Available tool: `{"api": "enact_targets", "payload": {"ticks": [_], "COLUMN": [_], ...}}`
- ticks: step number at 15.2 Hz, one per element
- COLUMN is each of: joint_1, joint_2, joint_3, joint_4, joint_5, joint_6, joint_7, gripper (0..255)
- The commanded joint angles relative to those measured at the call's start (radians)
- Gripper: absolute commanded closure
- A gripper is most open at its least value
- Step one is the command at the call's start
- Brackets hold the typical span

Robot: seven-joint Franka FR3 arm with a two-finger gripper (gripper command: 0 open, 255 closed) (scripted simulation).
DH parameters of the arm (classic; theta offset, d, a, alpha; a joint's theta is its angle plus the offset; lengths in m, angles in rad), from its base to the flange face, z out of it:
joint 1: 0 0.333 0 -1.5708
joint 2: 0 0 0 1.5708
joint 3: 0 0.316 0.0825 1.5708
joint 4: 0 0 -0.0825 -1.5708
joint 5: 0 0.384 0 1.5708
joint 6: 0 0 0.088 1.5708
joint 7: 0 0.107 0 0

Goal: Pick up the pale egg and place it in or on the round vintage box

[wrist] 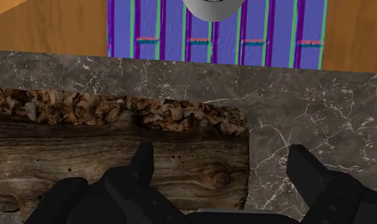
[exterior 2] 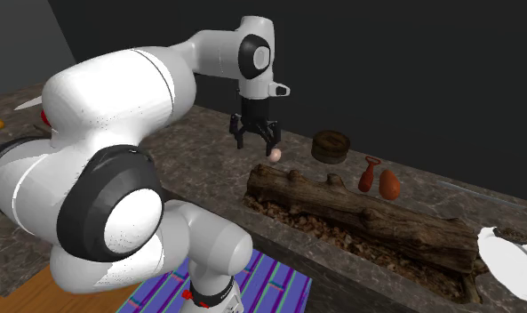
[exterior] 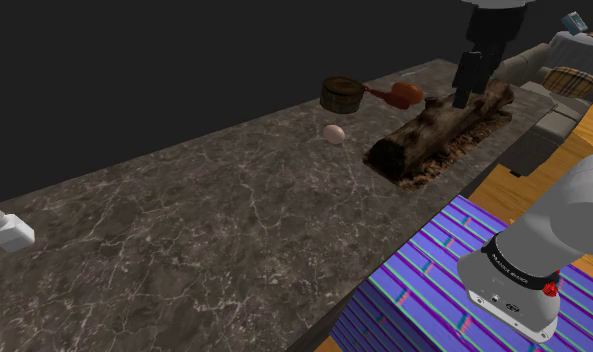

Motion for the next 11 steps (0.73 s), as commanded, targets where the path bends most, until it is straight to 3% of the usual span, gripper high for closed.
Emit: {"api": "enact_targets", "payload": {"ticks": [1, 11], "joint_1": [0.000, 0.005], "joint_2": [0.000, 0.316], "joint_3": [0.000, 0.012], "joint_4": [0.000, 0.028], "joint_5": [0.000, 0.035], "joint_6": [0.000, 0.326], "joint_7": [0.000, 0.015], "gripper": [0, 0]}}
